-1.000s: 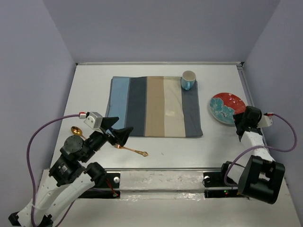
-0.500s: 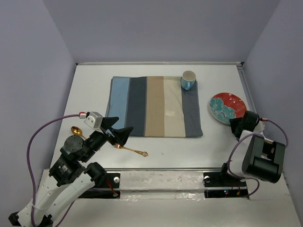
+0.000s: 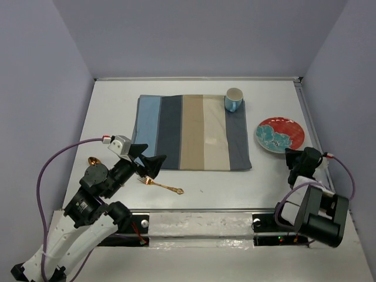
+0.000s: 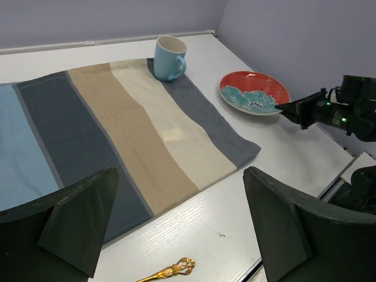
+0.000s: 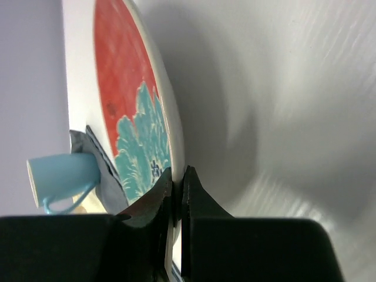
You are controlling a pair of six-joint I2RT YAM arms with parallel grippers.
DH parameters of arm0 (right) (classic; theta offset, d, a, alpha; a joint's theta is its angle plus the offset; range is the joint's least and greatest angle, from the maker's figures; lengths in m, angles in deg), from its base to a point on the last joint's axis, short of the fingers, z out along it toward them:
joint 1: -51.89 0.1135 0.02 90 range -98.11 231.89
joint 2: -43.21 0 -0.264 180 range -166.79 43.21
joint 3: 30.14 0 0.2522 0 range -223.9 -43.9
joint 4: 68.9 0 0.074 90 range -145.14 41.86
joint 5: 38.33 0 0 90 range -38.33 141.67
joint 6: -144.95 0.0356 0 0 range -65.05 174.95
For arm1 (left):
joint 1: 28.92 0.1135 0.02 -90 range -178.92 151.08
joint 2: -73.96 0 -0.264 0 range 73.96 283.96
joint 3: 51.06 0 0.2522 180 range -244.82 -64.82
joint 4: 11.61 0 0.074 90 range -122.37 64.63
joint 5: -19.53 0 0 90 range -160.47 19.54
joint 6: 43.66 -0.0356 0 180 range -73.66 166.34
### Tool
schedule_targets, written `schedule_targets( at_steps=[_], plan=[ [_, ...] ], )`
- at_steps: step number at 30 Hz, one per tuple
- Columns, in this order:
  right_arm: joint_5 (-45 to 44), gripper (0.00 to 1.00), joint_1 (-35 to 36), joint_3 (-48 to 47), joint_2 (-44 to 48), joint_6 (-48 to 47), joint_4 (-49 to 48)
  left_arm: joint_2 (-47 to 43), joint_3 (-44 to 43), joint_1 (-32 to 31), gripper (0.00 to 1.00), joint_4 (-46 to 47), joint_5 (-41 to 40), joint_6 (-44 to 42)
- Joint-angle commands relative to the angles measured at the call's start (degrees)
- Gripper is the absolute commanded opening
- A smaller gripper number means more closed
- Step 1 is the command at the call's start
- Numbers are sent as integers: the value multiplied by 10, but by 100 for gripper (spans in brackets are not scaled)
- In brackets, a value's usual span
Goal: Set the dinner table for one person
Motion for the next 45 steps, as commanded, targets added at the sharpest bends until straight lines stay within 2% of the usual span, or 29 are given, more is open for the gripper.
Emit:
schedule_targets(
  at_steps=[1, 4, 9, 13, 14, 17, 21, 24, 29, 34, 45],
  plan=[
    [17, 0, 2, -26, 177, -37, -37, 15, -14, 13, 99, 20, 8, -8],
    [75, 0, 2, -72, 246, -50, -7, 23, -15, 23, 99, 23, 22, -10],
    [173, 0, 47, -159, 237, -71, 37, 40, -15, 41, 99, 26, 31, -9],
    [171, 0, 192, -220, 174, -110, 56, 52, -17, 58, 99, 27, 37, -8],
    [156, 0, 266, -229, 161, -112, 48, 54, -19, 62, 99, 27, 35, -8],
    [121, 0, 390, -250, 96, -108, -7, 58, -22, 77, 99, 27, 29, -7],
    [95, 0, 477, -302, -18, -113, -54, 67, -22, 91, 99, 28, 26, -4],
    [88, 0, 518, -339, -104, -107, -113, 71, -22, 96, 99, 27, 27, -5],
    [66, 0, 537, -389, -209, -102, -132, 75, -22, 102, 99, 28, 28, -5],
    [55, 0, 542, -425, -269, -88, -116, 80, -22, 102, 99, 30, 34, -6],
    [70, 0, 548, -452, -313, -61, -129, 80, -22, 101, 99, 31, 36, -7]
  ],
)
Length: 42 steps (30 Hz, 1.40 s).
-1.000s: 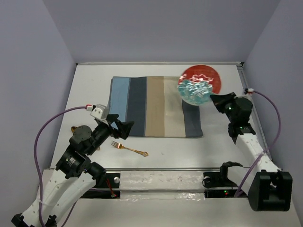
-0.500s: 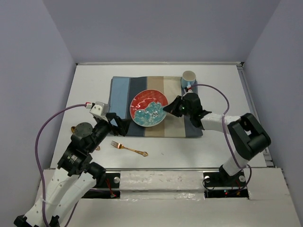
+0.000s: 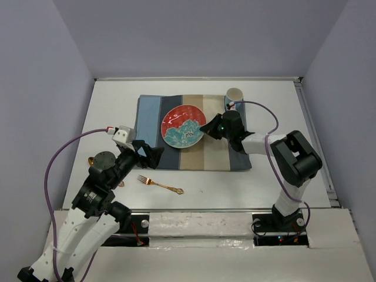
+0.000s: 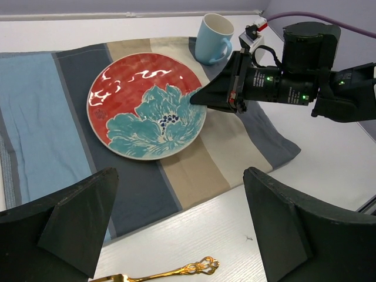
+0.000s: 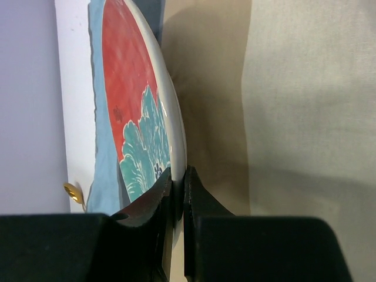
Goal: Set the dinner table for one person
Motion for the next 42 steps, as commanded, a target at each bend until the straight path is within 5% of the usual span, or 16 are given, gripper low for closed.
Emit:
schedule_targets(
  at_steps=[1, 5, 10, 20, 29, 33, 42],
  plan=[
    [23, 0, 8, -48, 14, 48, -162, 4, -21, 2, 99, 30, 10, -6],
    [30, 1, 8, -44, -10, 58, -153, 4, -21, 3, 99, 30, 10, -7],
    [25, 35, 13, -47, -24, 31, -74, 3, -20, 2, 99, 31, 11, -6],
    [-37, 72, 29, -46, 48, -84, 115, -2, -21, 3, 99, 30, 7, -7],
    [-32, 72, 92, 27, 156, -212, 202, -4, -22, 6, 99, 28, -3, -7],
    [-33, 69, 207, -30, 127, -295, 240, 1, -25, 10, 99, 20, -26, -5],
    [-61, 66, 349, -161, -24, -412, 254, -39, -34, 22, 99, -20, -235, 29]
  ],
)
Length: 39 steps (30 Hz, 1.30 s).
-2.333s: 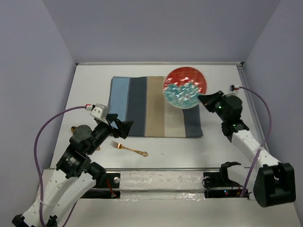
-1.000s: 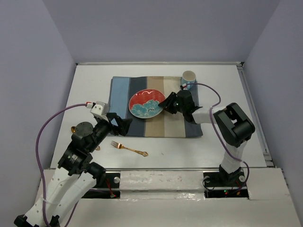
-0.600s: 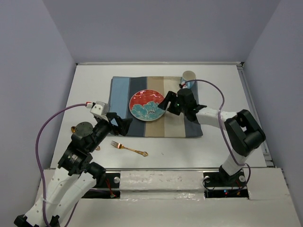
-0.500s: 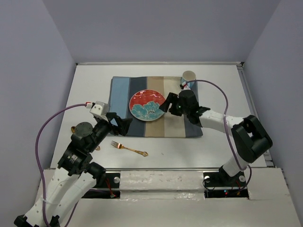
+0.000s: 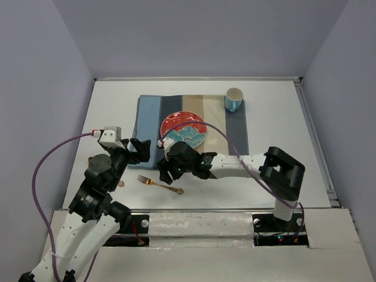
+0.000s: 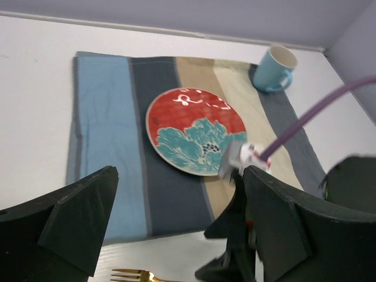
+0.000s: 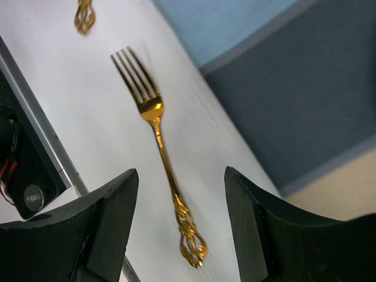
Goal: Set the dinner table for one person
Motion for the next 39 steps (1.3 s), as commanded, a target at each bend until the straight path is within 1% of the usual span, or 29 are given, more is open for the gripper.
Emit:
schedule_targets(
  at_steps=[1, 3, 6, 9, 12, 15, 16, 20, 23, 24, 25, 27, 28, 29, 31, 33, 34, 37, 39],
  plan=[
    [-26, 65, 47, -56, -50, -72, 17, -26, -29, 10, 99, -9, -128, 28],
    [-47, 65, 59, -73, -72, -76, 35, -27, -32, 12, 99, -15, -157, 38],
    [-63, 63, 74, -84, -87, -83, 45, -23, -35, 17, 99, -19, -172, 50],
    [-76, 60, 91, -97, -112, -91, 65, -23, -39, 20, 99, -29, -222, 81],
    [-96, 56, 111, -118, -140, -102, 88, -23, -42, 21, 99, -40, -296, 119],
    [-122, 42, 119, -131, -157, -107, 99, -21, -45, 22, 99, -51, -320, 137],
    [-129, 30, 125, -132, -159, -106, 101, -22, -45, 23, 99, -52, -324, 139],
    [-159, 0, 130, -134, -158, -94, 100, -22, -43, 23, 99, -49, -324, 137],
    [-200, 0, 130, -122, -140, -75, 90, -22, -36, 27, 99, -40, -319, 126],
    [-201, 0, 130, -122, -129, -71, 83, -20, -34, 27, 99, -38, -317, 123],
    [-221, 0, 130, -109, -102, -61, 67, -15, -34, 31, 99, -37, -312, 121],
    [-231, 0, 123, -82, -70, -54, 47, -7, -31, 39, 99, -33, -303, 113],
    [-237, 0, 117, -71, -36, -48, 26, -5, -31, 42, 99, -31, -294, 110],
    [-245, 0, 107, -51, -20, -45, 3, 1, -31, 46, 99, -30, -283, 103],
    [-258, 0, 94, -43, 12, -40, -2, 8, -30, 46, 99, -28, -274, 97],
    [-297, 0, 66, -22, 51, -32, -8, 18, -31, 48, 99, -26, -261, 86],
    [-305, 0, 54, -9, 73, -24, -7, 23, -30, 48, 99, -24, -238, 80],
    [-314, 0, 10, 6, 99, -8, -9, 39, -33, 48, 99, -21, -191, 59],
    [-337, 0, 3, 6, 105, -8, -15, 46, -34, 46, 99, -19, -181, 52]
  ],
)
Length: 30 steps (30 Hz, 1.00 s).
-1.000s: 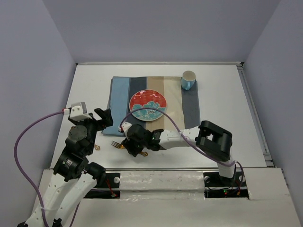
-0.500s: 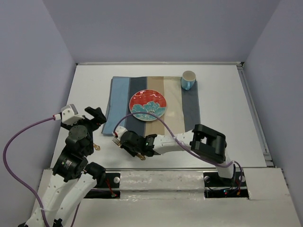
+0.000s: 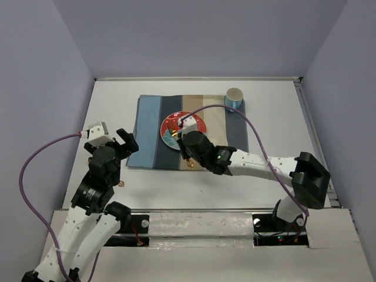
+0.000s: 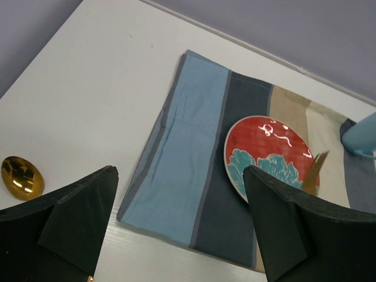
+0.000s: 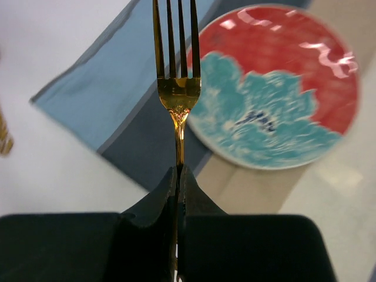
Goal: Set the dinner table for one person
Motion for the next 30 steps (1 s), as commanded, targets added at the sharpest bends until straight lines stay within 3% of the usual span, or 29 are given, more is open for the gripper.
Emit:
schedule_targets(
  at_steps=[1, 7, 18, 30],
  plan=[
    [-75, 0, -32, 5, 12, 25, -46, 17, -13, -1, 99, 33, 46, -34],
    [-140, 0, -49, -83, -73, 100, -49, 15, -14, -12, 99, 33, 31, -34],
    [-145, 0, -56, -322, -280, 246, -32, -8, -9, -94, 99, 28, -25, -29],
    [-128, 0, -61, -510, -441, 301, 37, -41, -12, -133, 99, 24, -39, -24]
  ],
)
